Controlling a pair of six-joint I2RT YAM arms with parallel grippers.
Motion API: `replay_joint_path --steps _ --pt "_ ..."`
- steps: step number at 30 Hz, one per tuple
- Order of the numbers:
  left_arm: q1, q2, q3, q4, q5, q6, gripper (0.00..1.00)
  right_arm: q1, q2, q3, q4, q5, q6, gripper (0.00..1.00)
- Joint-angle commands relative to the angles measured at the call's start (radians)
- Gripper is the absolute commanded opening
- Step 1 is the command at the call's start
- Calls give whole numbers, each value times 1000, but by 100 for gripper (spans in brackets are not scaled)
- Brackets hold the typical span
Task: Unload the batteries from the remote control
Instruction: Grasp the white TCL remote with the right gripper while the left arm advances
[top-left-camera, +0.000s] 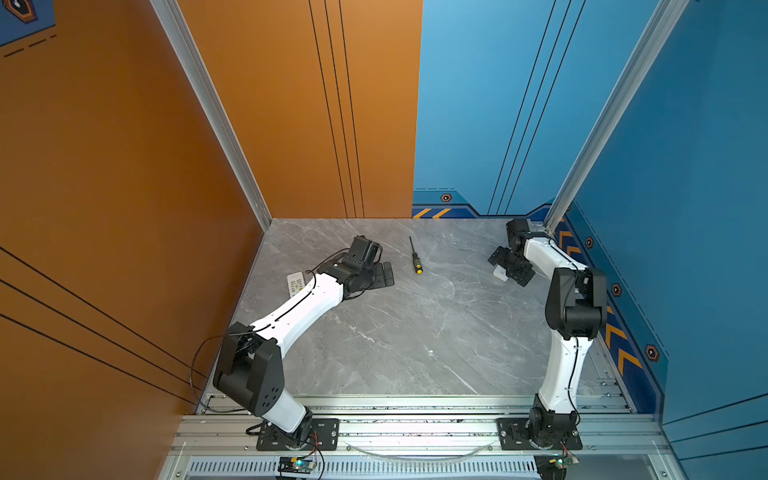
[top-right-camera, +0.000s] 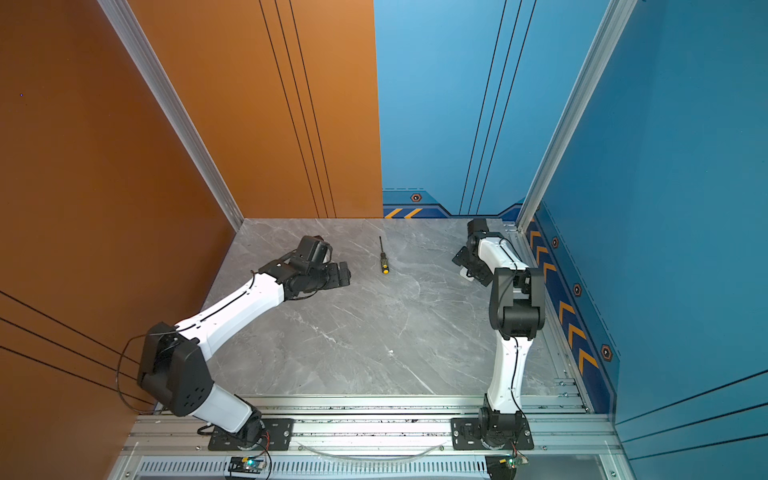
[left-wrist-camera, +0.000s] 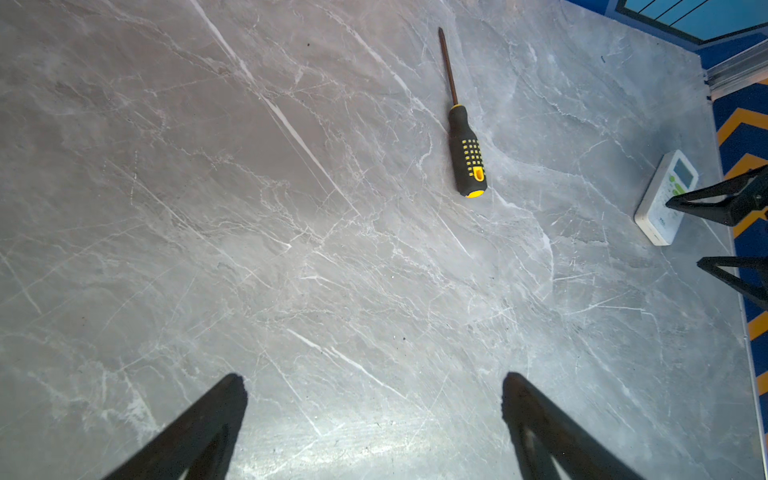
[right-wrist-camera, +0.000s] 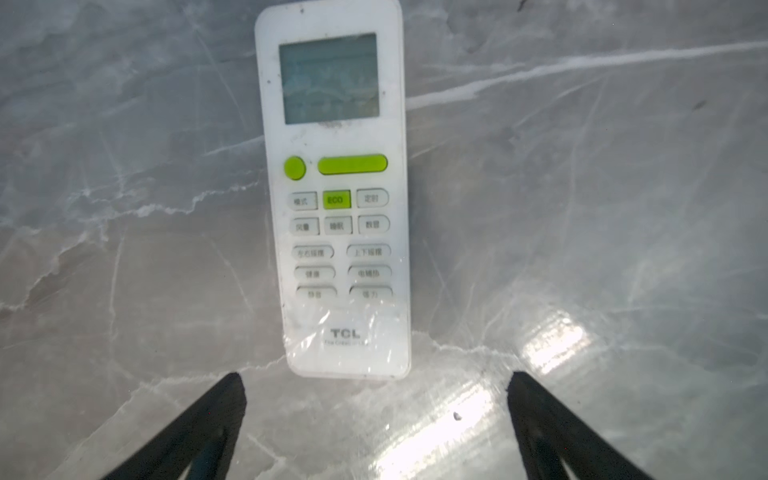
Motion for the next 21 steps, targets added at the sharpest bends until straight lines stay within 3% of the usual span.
replay_joint_path --steps 1,9,21 --pt "1 18 29 -31 20 -1 98 2 37 51 -81 47 5 100" --pt "6 30 54 -37 29 11 98 7 112 161 -109 67 -20 99" --pt "38 51 95 -45 44 15 98 0 173 222 -147 59 -86 82"
